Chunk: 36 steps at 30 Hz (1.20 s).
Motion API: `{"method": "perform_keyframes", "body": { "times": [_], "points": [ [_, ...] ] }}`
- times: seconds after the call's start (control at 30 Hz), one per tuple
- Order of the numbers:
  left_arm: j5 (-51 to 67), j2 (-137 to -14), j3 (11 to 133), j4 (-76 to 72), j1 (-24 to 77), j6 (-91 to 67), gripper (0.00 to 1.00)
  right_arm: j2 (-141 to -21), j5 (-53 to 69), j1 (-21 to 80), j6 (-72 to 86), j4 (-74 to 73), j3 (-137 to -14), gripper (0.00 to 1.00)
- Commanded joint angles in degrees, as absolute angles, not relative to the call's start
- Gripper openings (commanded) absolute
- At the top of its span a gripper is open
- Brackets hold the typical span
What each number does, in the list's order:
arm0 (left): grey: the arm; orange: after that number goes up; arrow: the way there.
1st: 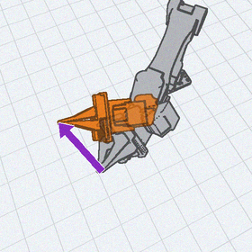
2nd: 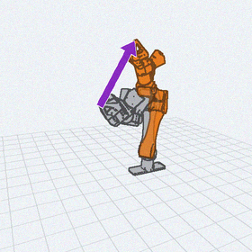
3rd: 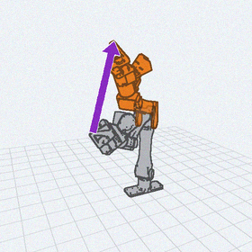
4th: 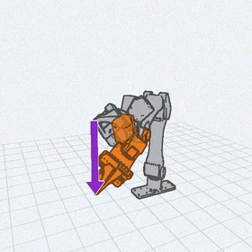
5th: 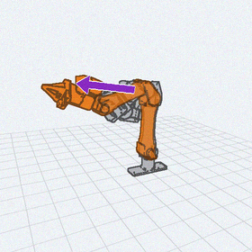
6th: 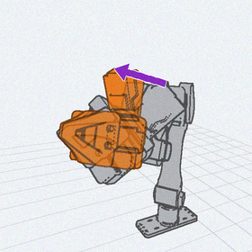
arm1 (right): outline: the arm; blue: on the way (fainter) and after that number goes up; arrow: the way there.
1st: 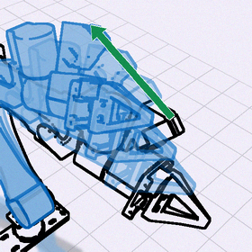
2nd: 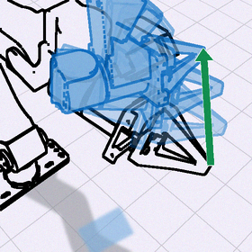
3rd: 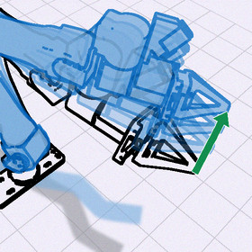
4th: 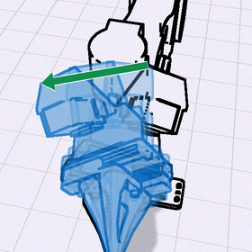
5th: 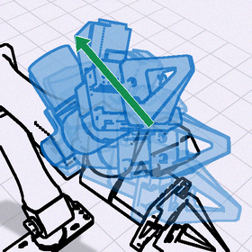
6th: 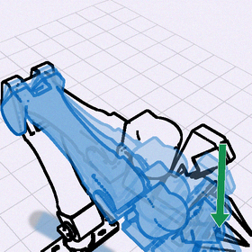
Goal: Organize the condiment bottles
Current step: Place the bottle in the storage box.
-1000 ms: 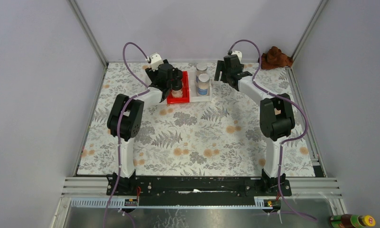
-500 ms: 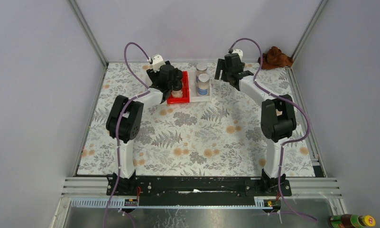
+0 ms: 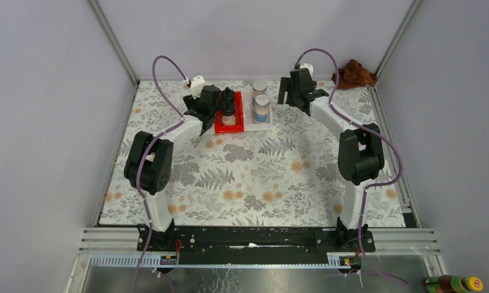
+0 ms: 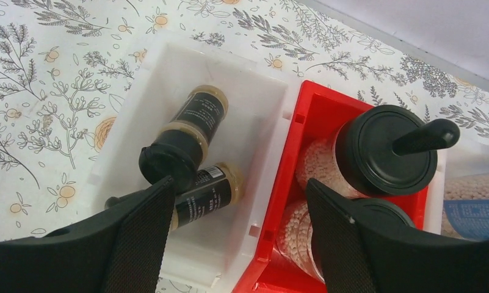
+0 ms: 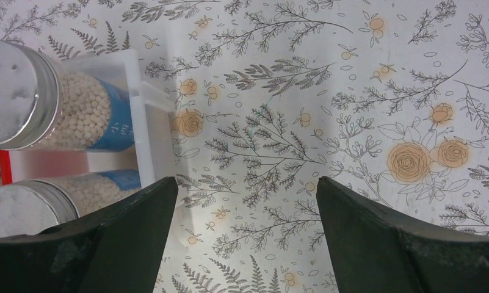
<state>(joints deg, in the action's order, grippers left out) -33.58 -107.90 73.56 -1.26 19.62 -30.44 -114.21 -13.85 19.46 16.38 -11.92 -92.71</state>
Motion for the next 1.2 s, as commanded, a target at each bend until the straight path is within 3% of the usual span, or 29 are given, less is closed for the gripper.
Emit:
{"method": "perform_keyframes", "body": {
  "times": [0.0, 0.43, 0.7, 1.17],
  "points": [
    [-32.83, -106.67, 73.77, 3.07, 19.77, -30.30, 0.83, -109.43, -12.77, 20.04, 15.12, -13.19, -92.45, 0.92],
    [-31.59, -100.37, 73.42, 10.06, 19.69, -32.16, 0.83, -106.60, -10.53, 20.60, 12.35, -18.12, -93.39, 0.94],
    [-30.74, -95.85, 78.77, 21.87, 18.97, -33.99, 0.86, -111.00, -3.82, 23.01, 8.44, -24.72, -104.99, 0.94],
    [-28.93, -72.49, 65.84, 17.73, 17.19, -39.15, 0.89, -130.10, -0.69, 37.94, 2.41, -36.70, -137.42, 0.93]
  ]
}}
